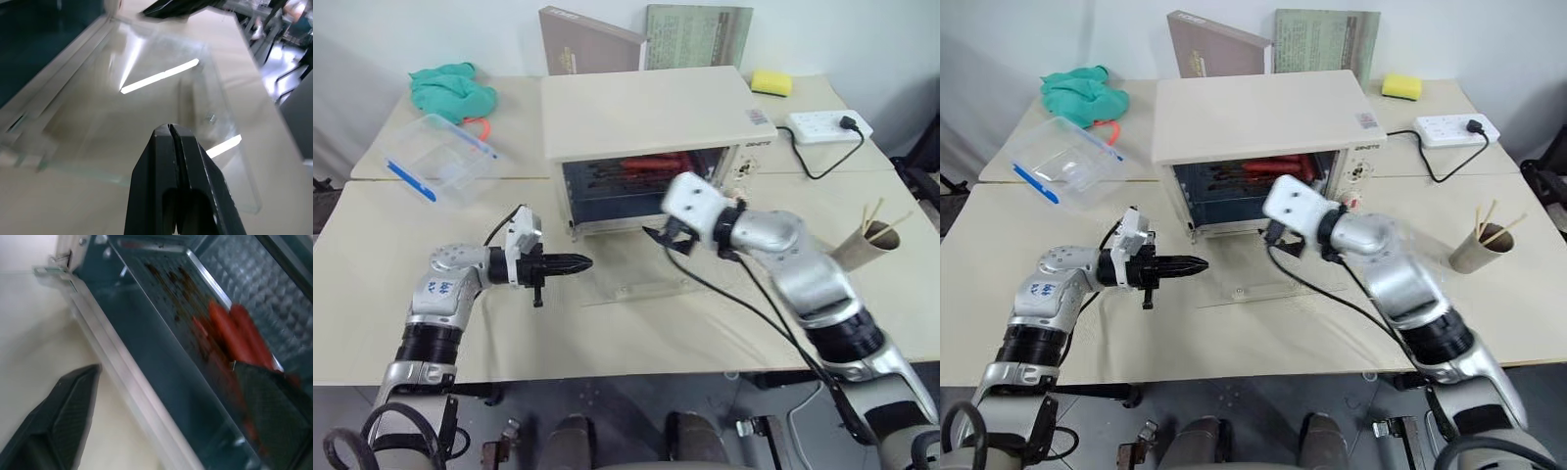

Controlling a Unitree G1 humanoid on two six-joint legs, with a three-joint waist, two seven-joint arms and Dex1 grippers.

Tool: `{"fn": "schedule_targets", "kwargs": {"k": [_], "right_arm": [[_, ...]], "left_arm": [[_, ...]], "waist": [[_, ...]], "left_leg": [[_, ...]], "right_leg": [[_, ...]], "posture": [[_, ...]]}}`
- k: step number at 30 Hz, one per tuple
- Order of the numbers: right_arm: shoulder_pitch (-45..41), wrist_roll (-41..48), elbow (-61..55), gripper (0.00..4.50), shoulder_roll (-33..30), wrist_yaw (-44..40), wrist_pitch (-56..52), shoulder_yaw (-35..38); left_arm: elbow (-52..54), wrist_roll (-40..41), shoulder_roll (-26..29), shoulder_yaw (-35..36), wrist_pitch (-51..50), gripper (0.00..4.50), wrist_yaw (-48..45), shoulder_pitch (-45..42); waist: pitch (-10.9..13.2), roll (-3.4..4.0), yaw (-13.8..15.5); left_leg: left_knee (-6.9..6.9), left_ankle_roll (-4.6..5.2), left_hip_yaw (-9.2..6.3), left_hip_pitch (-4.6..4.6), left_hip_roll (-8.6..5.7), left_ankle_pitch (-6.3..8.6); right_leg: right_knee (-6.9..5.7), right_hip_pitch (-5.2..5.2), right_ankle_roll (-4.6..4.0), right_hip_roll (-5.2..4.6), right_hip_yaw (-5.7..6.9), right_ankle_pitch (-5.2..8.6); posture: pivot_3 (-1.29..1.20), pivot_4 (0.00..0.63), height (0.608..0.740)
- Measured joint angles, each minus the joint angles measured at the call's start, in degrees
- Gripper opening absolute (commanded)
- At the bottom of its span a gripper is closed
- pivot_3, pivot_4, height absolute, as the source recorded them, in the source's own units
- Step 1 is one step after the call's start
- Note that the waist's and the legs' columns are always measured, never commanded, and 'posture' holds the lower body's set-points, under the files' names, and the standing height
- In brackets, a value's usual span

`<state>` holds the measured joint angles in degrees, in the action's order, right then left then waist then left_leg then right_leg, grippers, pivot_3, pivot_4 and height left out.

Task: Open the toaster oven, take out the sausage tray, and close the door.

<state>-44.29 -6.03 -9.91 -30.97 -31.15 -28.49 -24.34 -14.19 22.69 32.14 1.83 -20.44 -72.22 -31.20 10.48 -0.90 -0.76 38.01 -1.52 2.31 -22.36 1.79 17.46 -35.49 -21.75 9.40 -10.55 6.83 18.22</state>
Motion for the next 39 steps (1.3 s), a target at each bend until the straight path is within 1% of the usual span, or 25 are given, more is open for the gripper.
{"fn": "schedule_targets", "kwargs": {"k": [5,9,11,17,22,25,26,31,36,39], "right_arm": [[-2.0,-11.0,7.2,4.50,2.4,5.0,5.9,-4.7],[-6.5,-21.5,15.4,4.50,4.2,9.3,12.3,-9.7],[-7.9,-25.2,18.9,4.50,5.2,10.7,15.5,-11.6],[-8.1,-31.2,23.5,4.50,7.4,11.7,20.6,-12.8],[-8.5,-34.8,25.1,4.50,8.7,12.3,21.2,-12.8],[-9.2,-36.0,26.6,3.89,9.1,12.3,21.1,-12.6],[-9.2,-36.4,27.0,3.59,9.1,12.1,21.1,-12.6],[-9.2,-38.1,26.9,1.77,9.3,10.9,19.6,-11.7],[-7.9,-39.4,23.2,0.04,9.3,8.7,16.6,-10.3],[-6.6,-39.6,21.5,0.04,9.4,8.1,15.9,-9.6]], "left_arm": [[3.1,2.7,-0.6,1.6,-1.2,0.01,1.8,2.8],[4.7,3.2,-1.3,1.7,-1.4,0.01,3.3,3.6],[4.9,3.8,-2.1,1.7,-1.5,0.01,4.0,3.6],[6.5,4.3,-2.1,1.8,-2.0,0.01,6.0,5.2],[7.1,4.7,-2.1,2.2,-2.0,0.01,7.0,5.7],[7.2,5.0,-2.2,2.3,-2.1,0.00,7.5,6.2],[7.3,5.0,-2.2,2.3,-2.1,0.00,7.7,6.4],[7.4,5.3,-2.2,2.3,-2.1,0.00,8.3,6.4],[7.4,5.7,-2.1,2.8,-2.2,0.00,8.4,6.4],[7.4,6.1,-2.1,3.1,-2.2,0.00,8.5,6.4]], "waist": [[0.0,0.00,-0.2],[0.0,0.00,-0.9],[0.0,0.00,-1.1],[0.0,0.00,-1.2],[0.0,0.00,-1.2],[0.0,0.00,-1.1],[0.0,0.00,-1.1],[0.0,0.01,-1.1],[0.0,0.01,-1.1],[0.0,0.02,-1.0]], "left_leg": [[0.01,0.00,-0.01,-0.03,-0.01,0.00],[0.01,0.00,0.00,0.00,-0.01,0.00],[-0.05,-0.01,-0.01,0.01,-0.01,-0.01],[-0.04,-0.02,-0.02,0.01,0.00,0.00],[-0.02,-0.02,-0.01,0.01,0.00,0.00],[-0.02,-0.02,-0.02,0.01,0.00,0.00],[-0.02,-0.02,-0.02,0.01,-0.01,0.00],[-0.03,-0.02,-0.02,0.01,-0.01,0.00],[-0.04,-0.02,-0.02,0.01,-0.01,0.00],[-0.03,-0.02,-0.02,0.01,-0.01,0.00]], "right_leg": [[0.01,0.00,0.00,-0.02,0.01,0.00],[-0.01,0.00,0.00,-0.02,0.00,0.00],[-0.01,0.00,-0.01,-0.02,0.01,0.00],[-0.01,0.00,-0.01,-0.02,0.02,0.00],[-0.02,0.01,-0.01,-0.02,0.00,0.00],[-0.02,0.01,-0.01,-0.02,0.00,0.00],[-0.01,0.01,-0.01,-0.02,0.00,0.00],[-0.01,0.01,-0.01,-0.02,0.00,0.00],[-0.01,0.01,-0.01,-0.02,0.00,0.00],[-0.01,0.01,-0.01,-0.02,0.00,0.00]], "posture": [[0.00,0.150,0.740],[0.00,0.150,0.740],[0.00,0.150,0.740],[0.00,0.150,0.740],[0.00,0.150,0.740],[0.00,0.150,0.740],[0.00,0.150,0.740],[0.00,0.150,0.740],[0.00,0.150,0.740],[0.00,0.150,0.740]]}}
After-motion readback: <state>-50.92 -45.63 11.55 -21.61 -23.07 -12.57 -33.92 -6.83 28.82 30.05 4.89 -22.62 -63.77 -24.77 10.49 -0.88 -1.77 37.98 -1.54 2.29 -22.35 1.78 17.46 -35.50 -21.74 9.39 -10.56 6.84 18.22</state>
